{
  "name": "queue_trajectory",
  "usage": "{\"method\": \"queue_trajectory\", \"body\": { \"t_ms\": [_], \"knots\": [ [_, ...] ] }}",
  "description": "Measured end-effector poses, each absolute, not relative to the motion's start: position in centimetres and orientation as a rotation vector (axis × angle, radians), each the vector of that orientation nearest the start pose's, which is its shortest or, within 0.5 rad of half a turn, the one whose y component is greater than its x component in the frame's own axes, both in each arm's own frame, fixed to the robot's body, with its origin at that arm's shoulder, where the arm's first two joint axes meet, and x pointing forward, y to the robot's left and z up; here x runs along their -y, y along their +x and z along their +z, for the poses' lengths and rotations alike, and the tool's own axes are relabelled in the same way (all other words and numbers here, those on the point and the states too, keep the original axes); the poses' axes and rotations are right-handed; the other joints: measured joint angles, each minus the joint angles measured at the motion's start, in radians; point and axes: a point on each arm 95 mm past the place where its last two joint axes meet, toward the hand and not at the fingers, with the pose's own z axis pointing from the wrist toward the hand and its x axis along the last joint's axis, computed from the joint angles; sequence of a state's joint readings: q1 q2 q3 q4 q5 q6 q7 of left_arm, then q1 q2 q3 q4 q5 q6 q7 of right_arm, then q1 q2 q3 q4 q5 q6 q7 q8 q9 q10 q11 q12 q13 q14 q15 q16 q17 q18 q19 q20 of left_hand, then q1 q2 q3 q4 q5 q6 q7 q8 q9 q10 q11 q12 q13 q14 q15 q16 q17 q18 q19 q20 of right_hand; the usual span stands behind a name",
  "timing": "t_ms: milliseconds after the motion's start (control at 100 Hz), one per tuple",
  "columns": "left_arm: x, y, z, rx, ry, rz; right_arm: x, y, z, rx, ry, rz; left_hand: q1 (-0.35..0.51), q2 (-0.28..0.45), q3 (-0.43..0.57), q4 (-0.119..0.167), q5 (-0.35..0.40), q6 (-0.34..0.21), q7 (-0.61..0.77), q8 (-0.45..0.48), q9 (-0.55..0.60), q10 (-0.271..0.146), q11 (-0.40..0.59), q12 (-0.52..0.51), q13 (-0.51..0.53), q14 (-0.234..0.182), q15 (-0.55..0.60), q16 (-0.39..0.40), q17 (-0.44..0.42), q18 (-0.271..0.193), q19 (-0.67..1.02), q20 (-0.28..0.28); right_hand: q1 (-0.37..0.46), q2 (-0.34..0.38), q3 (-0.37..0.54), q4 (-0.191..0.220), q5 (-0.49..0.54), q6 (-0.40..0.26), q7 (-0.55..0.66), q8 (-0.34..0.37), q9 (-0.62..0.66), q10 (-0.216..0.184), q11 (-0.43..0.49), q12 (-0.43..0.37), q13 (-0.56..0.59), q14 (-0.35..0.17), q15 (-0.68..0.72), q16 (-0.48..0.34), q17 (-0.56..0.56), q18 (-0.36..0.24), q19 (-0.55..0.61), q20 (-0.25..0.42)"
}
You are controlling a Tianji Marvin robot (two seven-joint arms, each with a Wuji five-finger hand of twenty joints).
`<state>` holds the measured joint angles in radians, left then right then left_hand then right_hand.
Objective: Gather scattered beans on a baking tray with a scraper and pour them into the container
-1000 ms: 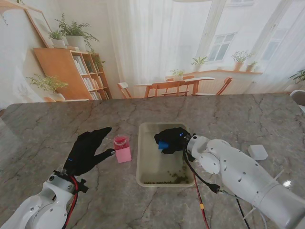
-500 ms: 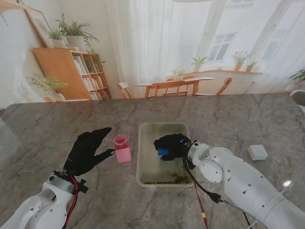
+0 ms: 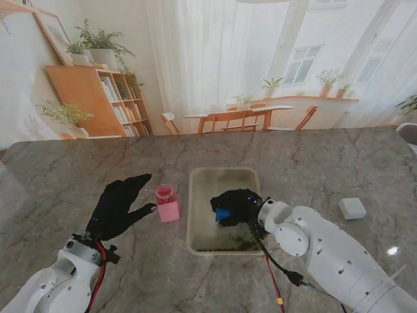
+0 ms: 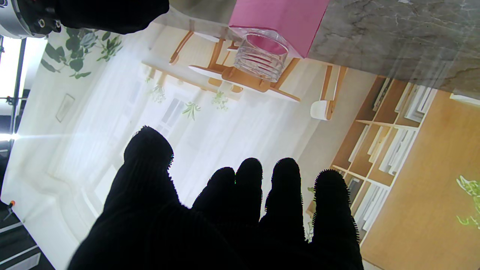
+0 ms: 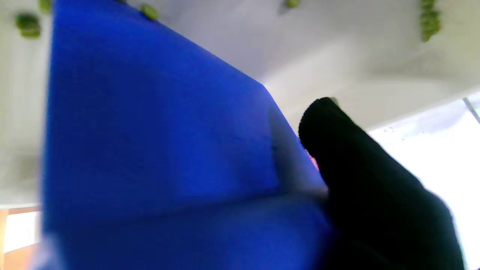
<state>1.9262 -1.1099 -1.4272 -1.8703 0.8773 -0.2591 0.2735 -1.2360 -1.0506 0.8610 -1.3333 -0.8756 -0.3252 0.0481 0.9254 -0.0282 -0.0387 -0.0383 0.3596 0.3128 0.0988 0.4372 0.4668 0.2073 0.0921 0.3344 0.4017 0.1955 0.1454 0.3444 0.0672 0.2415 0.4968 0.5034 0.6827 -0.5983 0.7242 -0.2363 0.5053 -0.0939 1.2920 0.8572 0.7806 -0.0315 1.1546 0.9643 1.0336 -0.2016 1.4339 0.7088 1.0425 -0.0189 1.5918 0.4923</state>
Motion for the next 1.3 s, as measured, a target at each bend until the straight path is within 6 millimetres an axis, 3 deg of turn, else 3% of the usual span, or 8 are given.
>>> {"method": "queue_trajectory", "body": {
  "t_ms": [460, 1300],
  "knots": [
    [-1.6, 31.1, -28.9, -1.217, -1.143, -1.886, -5.8, 41.7, -35.1, -2.062, 1.056, 1.688, 0.0, 0.0, 0.0, 0.0, 0.0, 0.0, 0.0, 0.0, 0.0, 0.0, 0.0, 0.0, 0.0, 0.0, 0.0, 0.0, 0.0, 0.002, 0.0, 0.0, 0.0, 0.0, 0.0, 0.0, 0.038, -0.029, -0.011, 0.0, 0.038, -0.005, -0.023, -0.001, 0.058, -0.002, -0.026, -0.002, 0.015, -0.007, 0.0, 0.0],
    [-1.7, 31.0, -28.8, -1.213, -1.14, -1.884, -5.1, 38.9, -35.1, -2.029, 1.022, 1.696, 0.0, 0.0, 0.0, 0.0, 0.0, 0.0, 0.0, 0.0, 0.0, 0.0, 0.0, 0.0, 0.0, 0.0, 0.0, 0.0, 0.0, 0.003, 0.0, 0.0, 0.013, 0.005, 0.0, 0.0, 0.053, -0.081, -0.021, 0.0, 0.042, -0.007, -0.024, -0.001, 0.111, -0.081, -0.076, -0.03, 0.029, -0.016, 0.0, 0.0]
  ]
}}
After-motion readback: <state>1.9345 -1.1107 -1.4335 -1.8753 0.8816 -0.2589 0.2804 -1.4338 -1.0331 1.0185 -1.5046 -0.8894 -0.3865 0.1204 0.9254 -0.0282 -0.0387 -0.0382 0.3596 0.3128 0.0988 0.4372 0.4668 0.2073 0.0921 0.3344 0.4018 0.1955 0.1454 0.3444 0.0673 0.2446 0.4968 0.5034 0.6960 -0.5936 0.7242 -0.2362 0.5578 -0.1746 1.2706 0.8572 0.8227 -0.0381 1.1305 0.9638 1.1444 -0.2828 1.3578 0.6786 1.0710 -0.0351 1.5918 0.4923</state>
